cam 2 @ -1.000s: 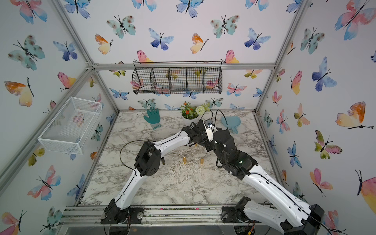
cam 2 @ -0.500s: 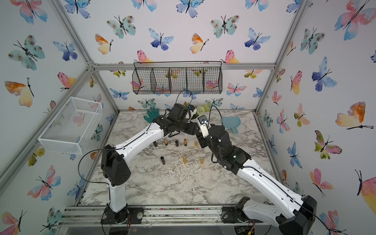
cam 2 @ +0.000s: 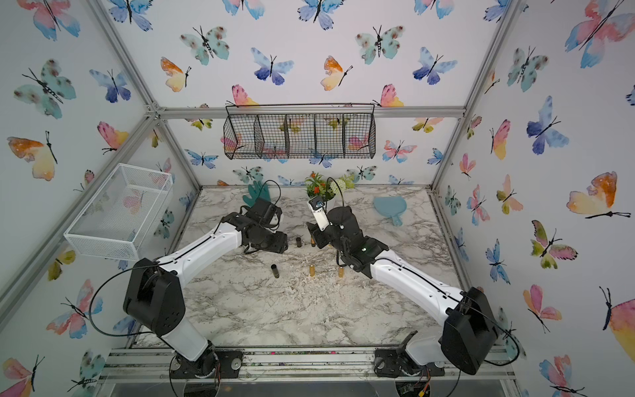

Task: Open the lipstick cap
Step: Pick up the lipstick at the center of the board.

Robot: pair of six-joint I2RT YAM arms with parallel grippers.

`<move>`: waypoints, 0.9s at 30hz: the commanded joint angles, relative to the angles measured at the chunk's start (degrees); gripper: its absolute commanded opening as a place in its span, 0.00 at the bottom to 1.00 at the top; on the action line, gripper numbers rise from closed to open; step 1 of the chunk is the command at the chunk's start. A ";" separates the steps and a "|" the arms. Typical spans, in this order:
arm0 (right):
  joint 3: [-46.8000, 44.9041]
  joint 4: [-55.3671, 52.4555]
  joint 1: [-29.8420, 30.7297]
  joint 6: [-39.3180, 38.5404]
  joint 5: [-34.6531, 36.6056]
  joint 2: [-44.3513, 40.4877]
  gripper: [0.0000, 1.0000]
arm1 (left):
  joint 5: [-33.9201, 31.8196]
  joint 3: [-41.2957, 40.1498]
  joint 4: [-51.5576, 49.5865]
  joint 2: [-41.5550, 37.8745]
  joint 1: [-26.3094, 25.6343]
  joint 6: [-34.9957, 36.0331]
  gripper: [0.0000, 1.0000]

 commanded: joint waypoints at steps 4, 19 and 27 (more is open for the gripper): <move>3.12 3.01 0.01 1.00 -3.82 5.36 0.56 | -4.12 -4.58 -2.52 -2.97 -0.24 0.33 0.61; 3.38 3.57 0.01 0.16 -3.58 8.04 0.56 | 1.16 -7.01 -0.73 0.88 -0.21 0.69 0.31; 2.72 4.00 0.01 0.27 -3.66 7.98 0.56 | 3.52 -7.11 -1.73 0.55 -0.46 0.17 0.21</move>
